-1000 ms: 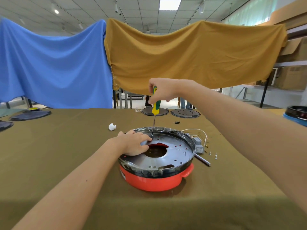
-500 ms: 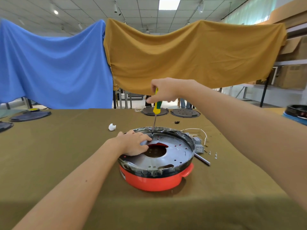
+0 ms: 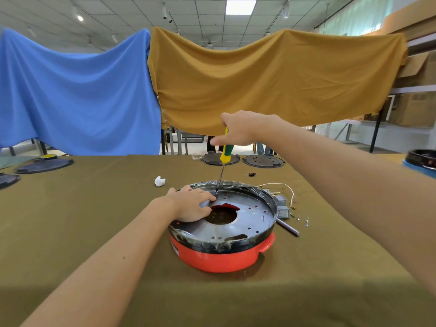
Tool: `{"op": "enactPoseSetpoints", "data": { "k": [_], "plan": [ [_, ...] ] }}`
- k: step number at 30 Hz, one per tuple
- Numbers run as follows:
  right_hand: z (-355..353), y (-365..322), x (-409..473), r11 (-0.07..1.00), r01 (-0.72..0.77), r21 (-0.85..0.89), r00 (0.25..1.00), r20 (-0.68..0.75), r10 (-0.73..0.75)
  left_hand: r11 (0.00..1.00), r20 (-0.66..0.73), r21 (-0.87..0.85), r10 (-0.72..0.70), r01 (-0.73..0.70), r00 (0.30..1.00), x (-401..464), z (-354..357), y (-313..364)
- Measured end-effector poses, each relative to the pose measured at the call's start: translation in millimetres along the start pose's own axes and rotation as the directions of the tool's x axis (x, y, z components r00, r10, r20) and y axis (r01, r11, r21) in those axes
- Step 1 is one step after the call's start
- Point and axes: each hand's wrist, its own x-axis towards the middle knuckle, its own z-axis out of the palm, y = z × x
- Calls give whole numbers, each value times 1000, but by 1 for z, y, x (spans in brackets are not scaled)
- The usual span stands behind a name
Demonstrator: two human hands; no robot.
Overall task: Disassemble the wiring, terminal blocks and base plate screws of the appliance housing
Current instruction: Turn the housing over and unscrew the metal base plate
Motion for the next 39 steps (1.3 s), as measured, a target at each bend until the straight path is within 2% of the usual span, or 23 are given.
{"op": "enactPoseSetpoints", "data": {
  "k": [2, 3, 5, 8, 12, 14, 16, 18, 19, 22, 24, 27, 29, 31, 32, 35, 37, 39],
  "plan": [
    [1, 0, 3, 992, -54, -113, 997, -59, 47, 1000, 4, 0, 2, -2, 1000, 0, 0, 0],
    [1, 1, 4, 995, -29, -98, 999, -49, 24, 1000, 7, 2, 5, -5, 1000, 0, -1, 0],
    [-2, 4, 5, 994, 81, 69, 996, 17, -82, 1000, 10, 3, 5, -5, 1000, 0, -1, 1],
    [-6, 7, 1, 905, 161, 393, 978, 62, -201, 1000, 12, 7, 3, -3, 1000, -1, -2, 1],
    [0, 6, 0, 890, 147, 431, 982, 47, -185, 1000, 14, 6, 4, -4, 1000, -2, -2, 2],
    [0, 4, 0, 945, 78, 317, 993, 62, -103, 1000, 10, 3, 4, -4, 1000, -2, -2, 2],
    [1, 3, 3, 997, 22, 77, 1000, -8, -21, 1000, 8, 3, 3, -3, 1000, -2, -2, 2],
    [2, 2, 6, 1000, 24, -19, 998, -52, -25, 1000, 6, 9, 5, -5, 1000, -2, -3, 2],
    [2, 2, 6, 998, 66, 23, 997, -30, -65, 1000, 6, 9, 6, -6, 1000, -2, -2, 2],
    [-4, 4, 4, 922, 176, 346, 979, 38, -201, 1000, 4, 6, 7, -7, 1000, -2, -2, 2],
    [-5, 5, 1, 883, 186, 430, 972, 53, -230, 1000, 6, 5, 9, -9, 1000, -1, -2, 1],
    [-1, 4, 1, 944, 164, 288, 982, 46, -184, 1000, 7, 0, 8, -8, 1000, -1, -1, 1],
    [0, 2, 2, 988, 82, 133, 996, 24, -86, 1000, 9, 1, 5, -5, 1000, 0, -1, 1],
    [1, 1, 5, 999, 19, -37, 999, -35, -20, 1000, 9, 4, 9, -9, 1000, 1, -1, 0],
    [1, 1, 6, 998, 12, -61, 999, -44, -15, 1000, 6, 5, 11, -11, 1000, 1, -1, 0],
    [-2, 3, 7, 984, 125, 130, 991, 28, -129, 1000, 3, 5, 12, -12, 1000, 1, 0, 0],
    [-7, 6, 4, 911, 172, 375, 974, 71, -213, 1000, 2, 4, 9, -9, 1000, 1, 0, 0],
    [-8, 7, 2, 855, 163, 492, 966, 99, -241, 1000, 4, 2, 9, -9, 1000, 1, 0, -1]
  ]
}}
